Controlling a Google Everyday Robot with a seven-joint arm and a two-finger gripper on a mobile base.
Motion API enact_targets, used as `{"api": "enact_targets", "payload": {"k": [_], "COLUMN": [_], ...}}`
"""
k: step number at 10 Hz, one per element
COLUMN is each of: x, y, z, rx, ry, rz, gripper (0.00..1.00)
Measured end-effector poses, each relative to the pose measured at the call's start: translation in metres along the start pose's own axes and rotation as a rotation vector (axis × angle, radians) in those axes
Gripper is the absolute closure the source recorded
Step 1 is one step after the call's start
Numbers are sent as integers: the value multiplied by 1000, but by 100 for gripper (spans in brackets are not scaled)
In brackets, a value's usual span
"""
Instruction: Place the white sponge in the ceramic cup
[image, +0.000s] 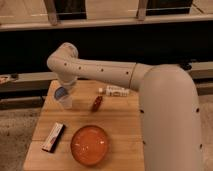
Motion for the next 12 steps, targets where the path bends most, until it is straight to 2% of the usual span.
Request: {"api": "enact_targets", "payload": {"k": [12], "x": [0], "y": [-10], "z": [9], "rx": [-8], "ry": [3], "rz": [16], "gripper": [97]}}
